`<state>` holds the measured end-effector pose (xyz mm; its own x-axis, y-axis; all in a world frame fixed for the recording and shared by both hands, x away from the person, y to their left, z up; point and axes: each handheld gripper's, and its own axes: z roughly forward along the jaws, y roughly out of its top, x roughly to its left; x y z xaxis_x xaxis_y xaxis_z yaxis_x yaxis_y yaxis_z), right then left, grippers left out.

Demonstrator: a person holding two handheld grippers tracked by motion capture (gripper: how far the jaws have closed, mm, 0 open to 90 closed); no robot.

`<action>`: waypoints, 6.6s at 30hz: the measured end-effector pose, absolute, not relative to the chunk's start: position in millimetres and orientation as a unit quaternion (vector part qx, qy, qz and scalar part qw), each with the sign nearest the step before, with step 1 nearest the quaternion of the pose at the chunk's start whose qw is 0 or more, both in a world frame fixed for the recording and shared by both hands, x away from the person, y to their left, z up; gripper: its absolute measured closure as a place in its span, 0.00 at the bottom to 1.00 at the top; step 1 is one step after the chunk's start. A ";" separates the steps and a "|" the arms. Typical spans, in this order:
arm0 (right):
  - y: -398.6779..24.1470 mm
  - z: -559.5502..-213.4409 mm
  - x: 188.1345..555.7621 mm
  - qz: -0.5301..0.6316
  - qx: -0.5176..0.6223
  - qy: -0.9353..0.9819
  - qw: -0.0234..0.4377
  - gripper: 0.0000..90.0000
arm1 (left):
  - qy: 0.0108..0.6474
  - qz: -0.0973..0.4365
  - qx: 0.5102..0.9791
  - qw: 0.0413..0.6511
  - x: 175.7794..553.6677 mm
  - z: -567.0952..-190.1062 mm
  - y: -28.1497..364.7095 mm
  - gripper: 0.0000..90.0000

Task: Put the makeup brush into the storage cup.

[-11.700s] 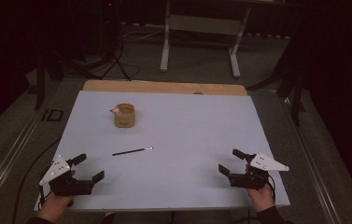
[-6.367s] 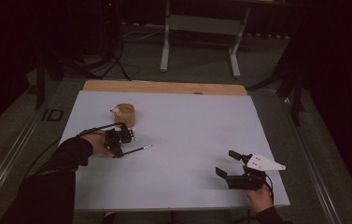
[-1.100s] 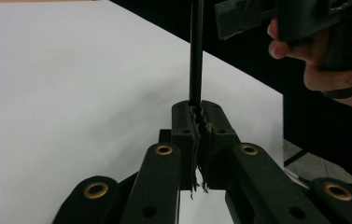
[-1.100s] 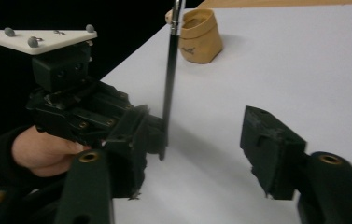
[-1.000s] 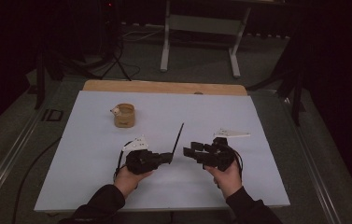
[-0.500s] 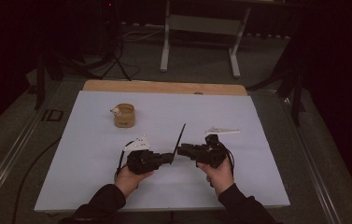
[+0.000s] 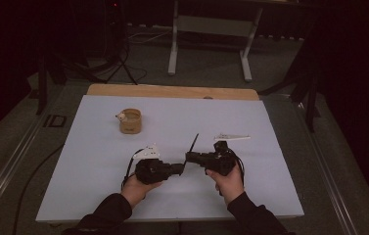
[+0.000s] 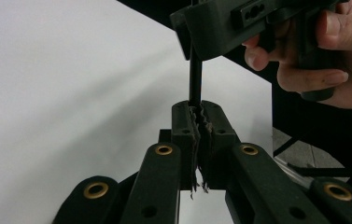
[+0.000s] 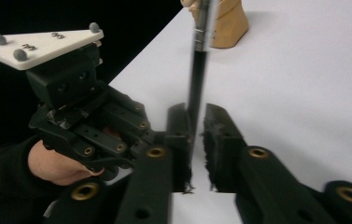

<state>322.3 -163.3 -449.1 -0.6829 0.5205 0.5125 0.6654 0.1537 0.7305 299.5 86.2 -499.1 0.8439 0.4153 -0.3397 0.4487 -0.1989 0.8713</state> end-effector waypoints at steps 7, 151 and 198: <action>-163.6 -450.4 321.2 -0.522 -0.386 -0.757 0.068 0.95 | 0.283 -0.022 0.778 0.560 300.1 -497.9 84.9 0.95; -197.5 -444.4 305.6 -0.506 -0.291 -0.808 -0.078 0.18 | 0.335 0.205 0.708 0.587 353.4 -343.1 166.6 0.95; -200.7 -448.6 306.4 -0.505 -0.296 -0.808 -0.067 0.18 | 0.405 0.303 0.667 0.547 433.1 -371.2 208.3 0.95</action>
